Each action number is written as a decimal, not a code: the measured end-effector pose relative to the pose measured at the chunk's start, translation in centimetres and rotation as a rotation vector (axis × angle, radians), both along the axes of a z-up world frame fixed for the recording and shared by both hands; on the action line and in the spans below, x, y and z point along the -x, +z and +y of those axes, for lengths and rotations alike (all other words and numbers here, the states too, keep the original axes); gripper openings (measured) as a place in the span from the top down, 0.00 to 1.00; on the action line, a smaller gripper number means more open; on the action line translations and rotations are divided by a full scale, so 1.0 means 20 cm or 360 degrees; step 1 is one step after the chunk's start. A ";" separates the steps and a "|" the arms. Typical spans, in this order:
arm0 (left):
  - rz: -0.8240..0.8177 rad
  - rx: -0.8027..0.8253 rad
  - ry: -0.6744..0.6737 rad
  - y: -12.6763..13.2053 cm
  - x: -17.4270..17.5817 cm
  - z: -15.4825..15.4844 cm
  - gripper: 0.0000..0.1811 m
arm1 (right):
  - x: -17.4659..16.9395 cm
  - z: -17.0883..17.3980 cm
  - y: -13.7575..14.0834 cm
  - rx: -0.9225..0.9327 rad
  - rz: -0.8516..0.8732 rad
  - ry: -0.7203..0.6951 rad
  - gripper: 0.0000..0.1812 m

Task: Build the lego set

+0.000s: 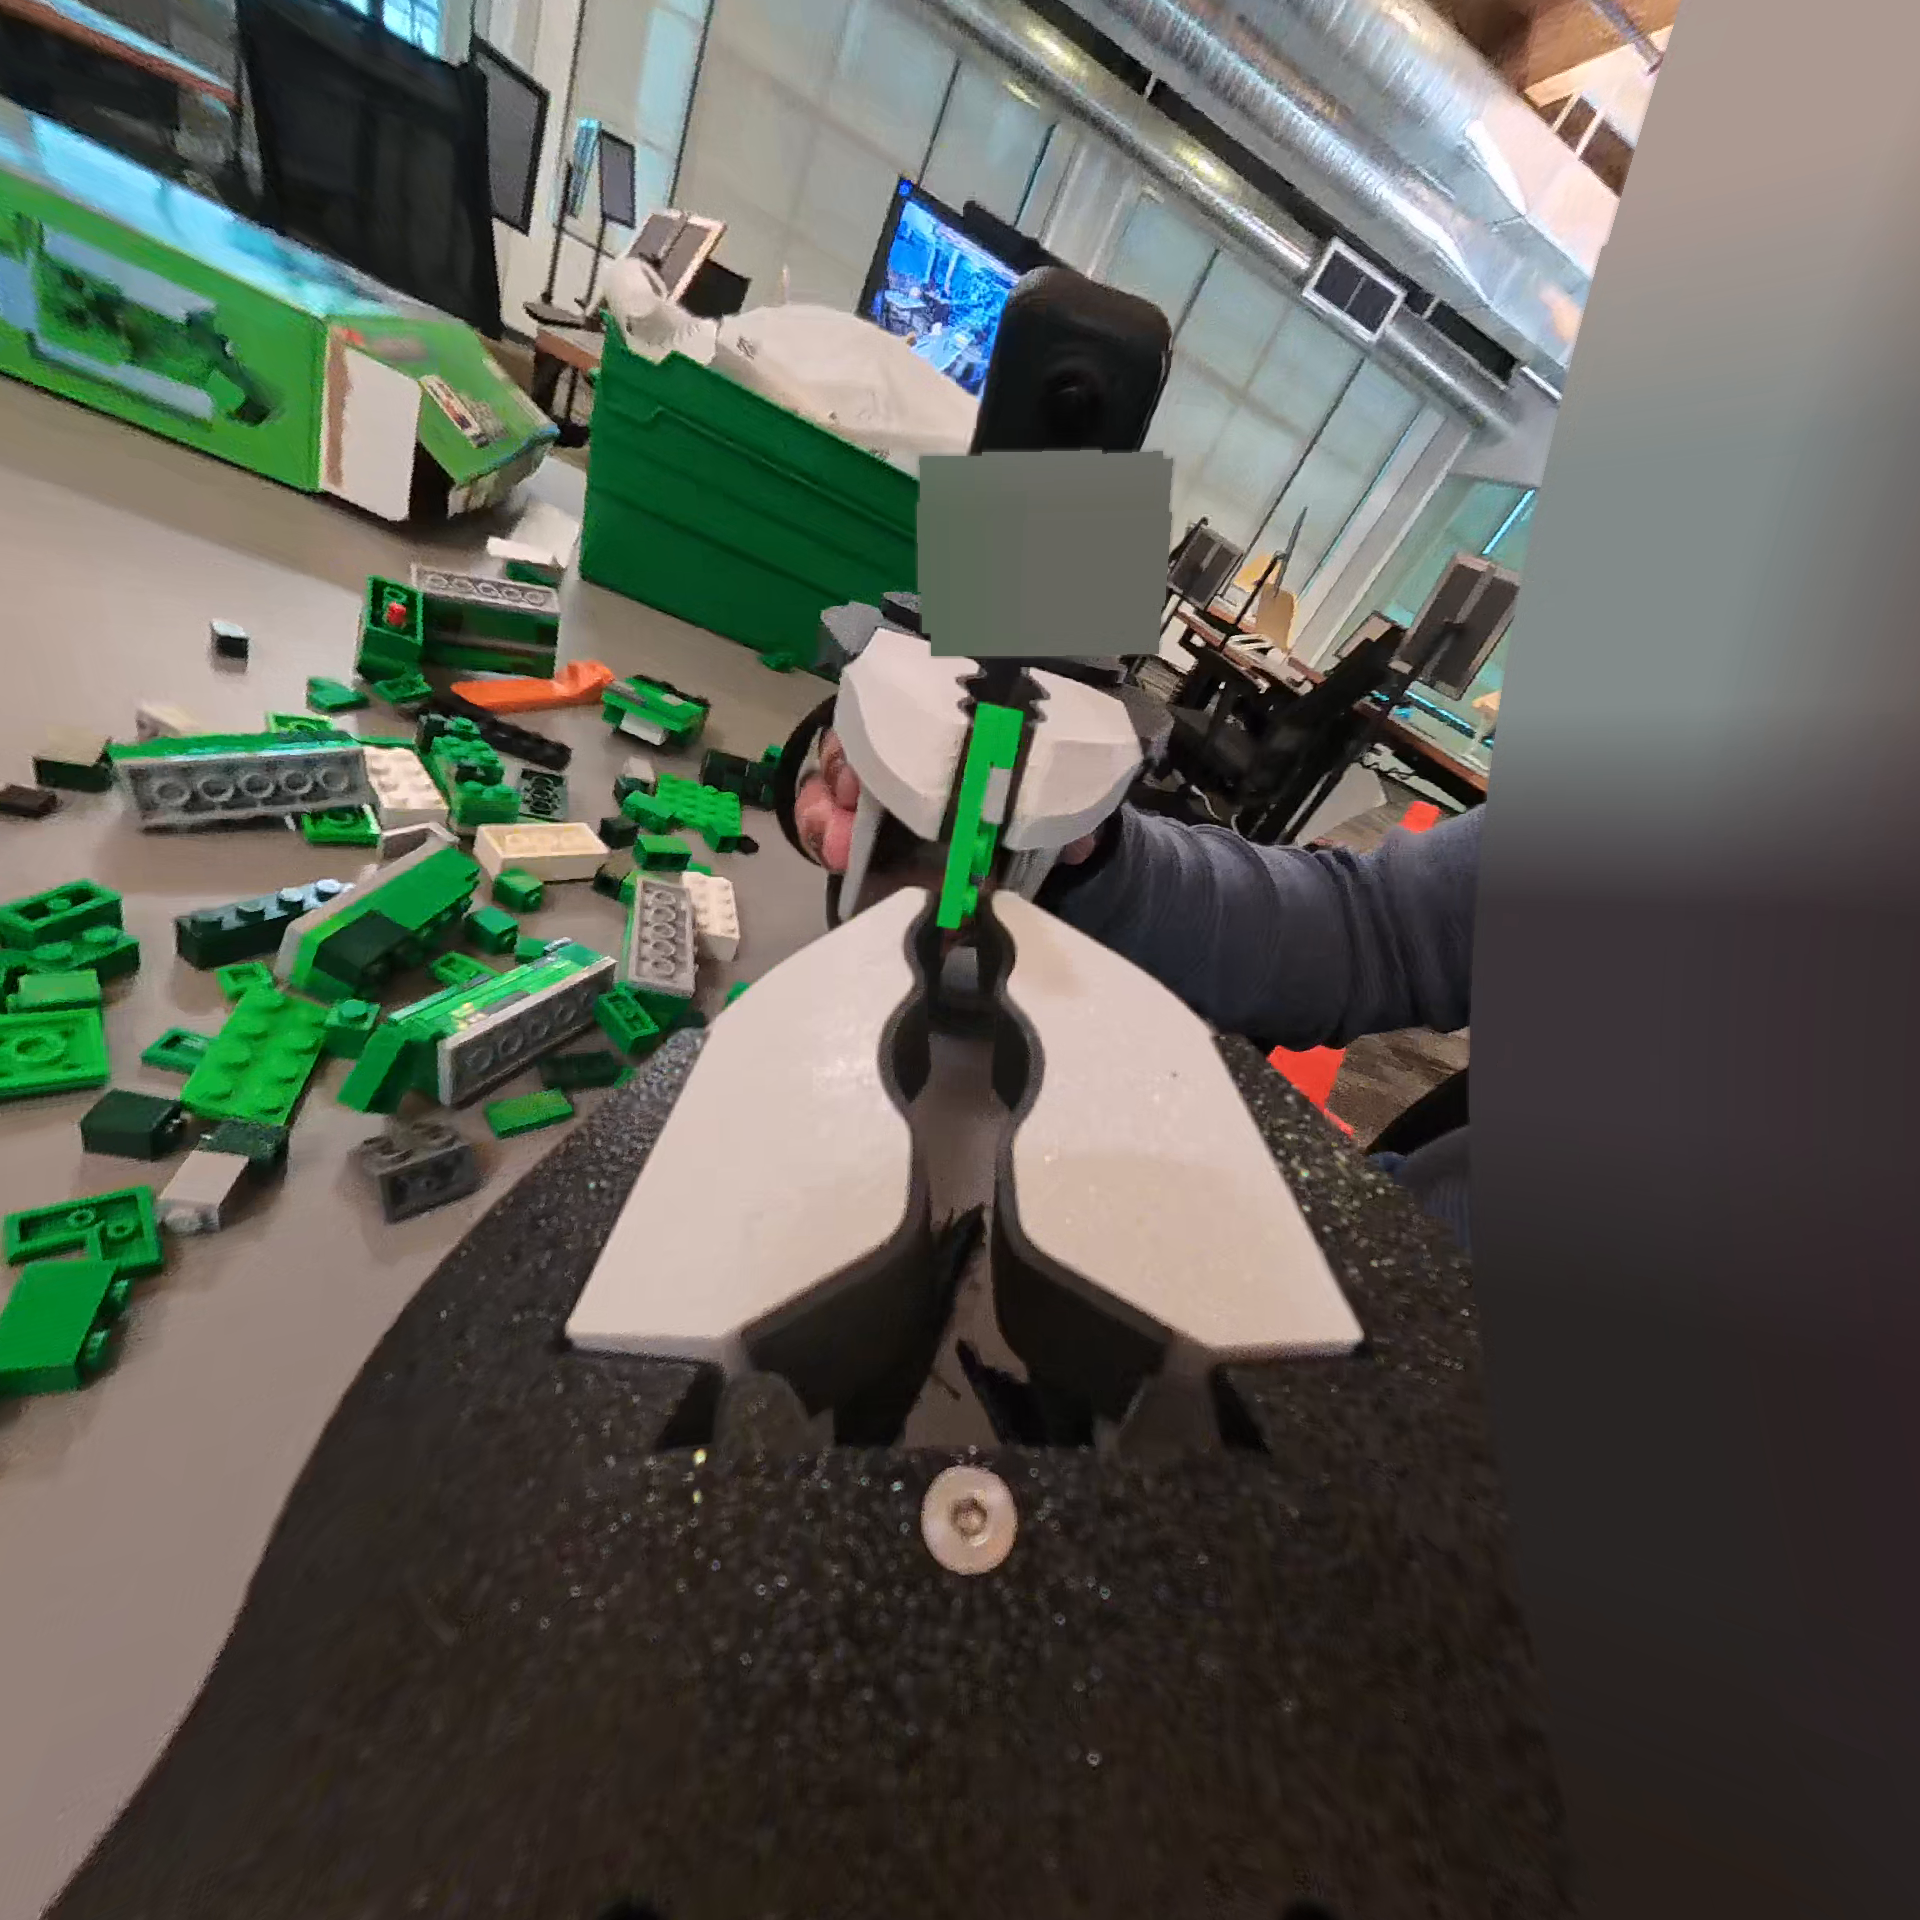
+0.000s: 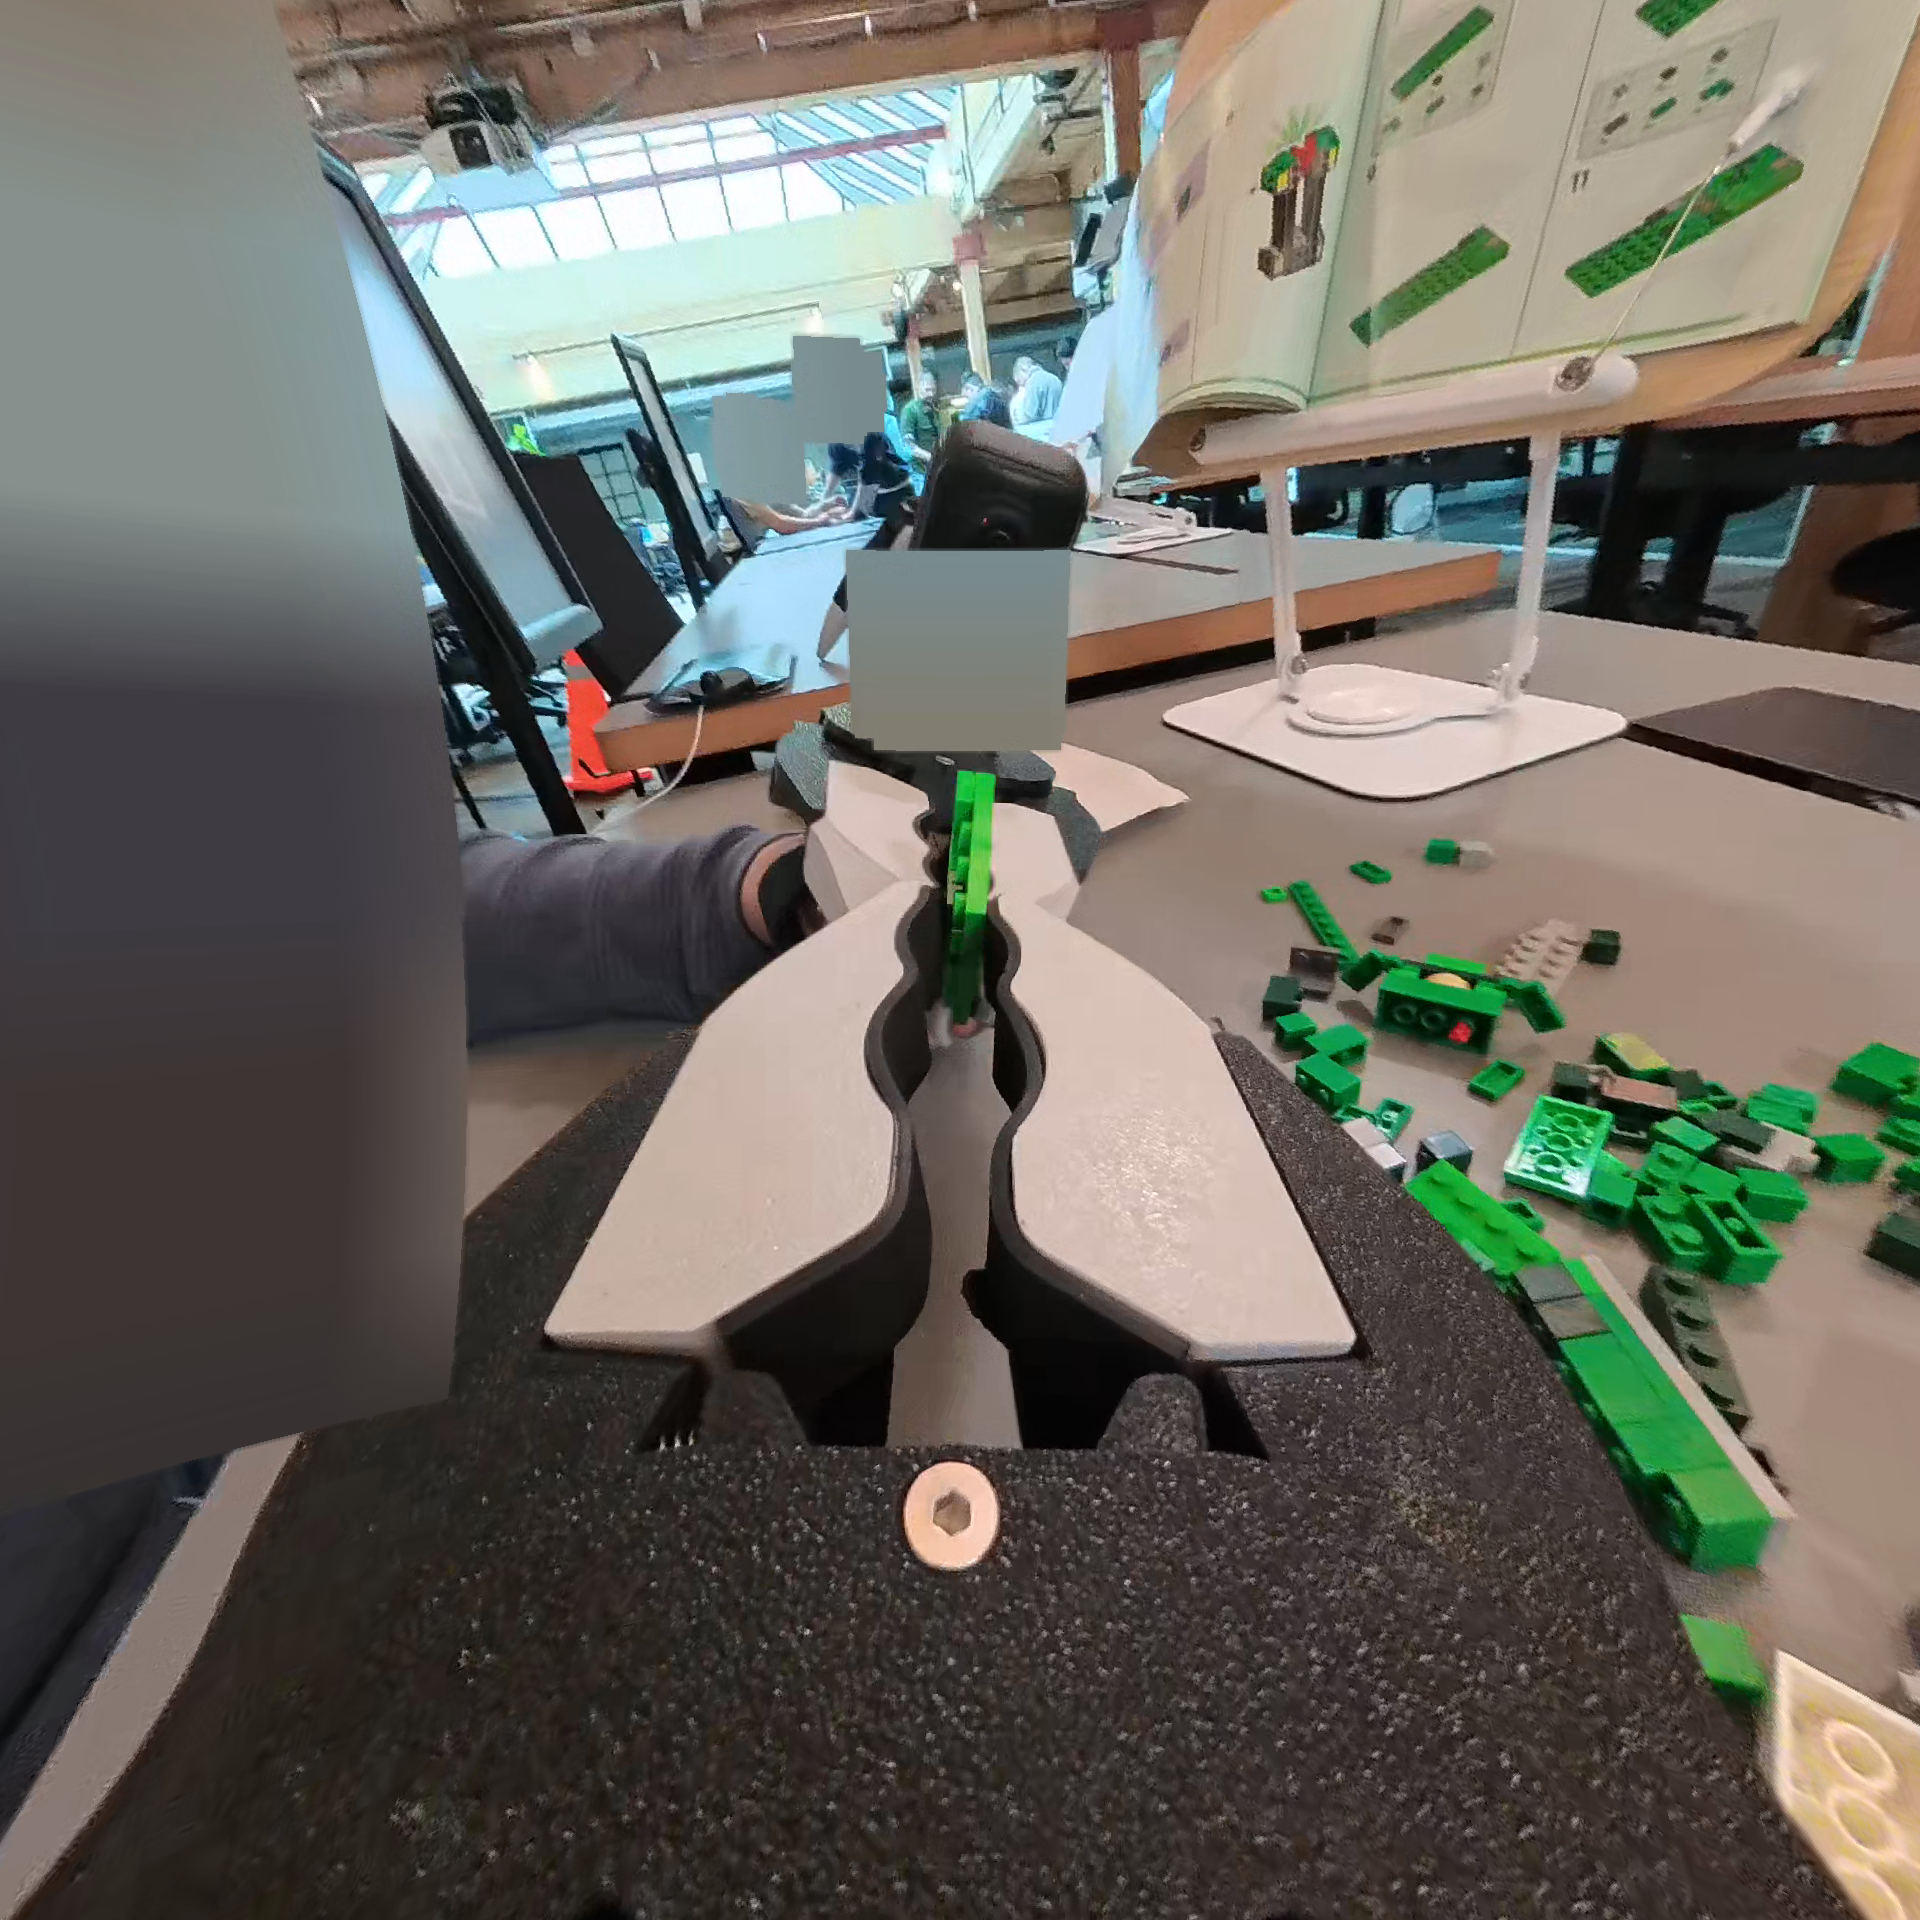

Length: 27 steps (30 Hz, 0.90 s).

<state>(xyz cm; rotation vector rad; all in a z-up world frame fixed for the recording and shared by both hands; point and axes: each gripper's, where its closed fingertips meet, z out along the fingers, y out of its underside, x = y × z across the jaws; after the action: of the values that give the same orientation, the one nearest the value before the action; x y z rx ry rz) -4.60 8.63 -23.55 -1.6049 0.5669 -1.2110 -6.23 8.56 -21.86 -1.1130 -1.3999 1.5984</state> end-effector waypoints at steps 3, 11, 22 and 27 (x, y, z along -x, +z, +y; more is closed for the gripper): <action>-0.0002 0.0209 -0.0002 -0.03 0.01 0.01 0.97 | 0.00 0.08 -0.04 -0.0533 -0.0025 -0.0305 0.84; 0.0167 0.0727 0.0048 -0.20 0.02 -0.01 0.97 | 0.05 0.08 -0.27 -0.2029 -0.0373 -0.0548 0.64; 0.0439 0.0558 0.0069 -0.23 0.03 -0.02 0.96 | 0.08 0.12 -0.27 -0.2430 -0.0463 -0.0761 0.73; 0.0238 0.0438 0.0109 -0.17 0.02 0.03 0.96 | 0.09 0.14 -0.23 -0.2077 -0.0382 -0.0858 0.73</action>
<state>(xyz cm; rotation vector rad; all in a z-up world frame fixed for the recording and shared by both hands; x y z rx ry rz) -5.01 9.33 -26.86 -1.9435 0.4491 -1.1624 -8.09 11.33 -26.41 -0.7148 -1.6397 0.0133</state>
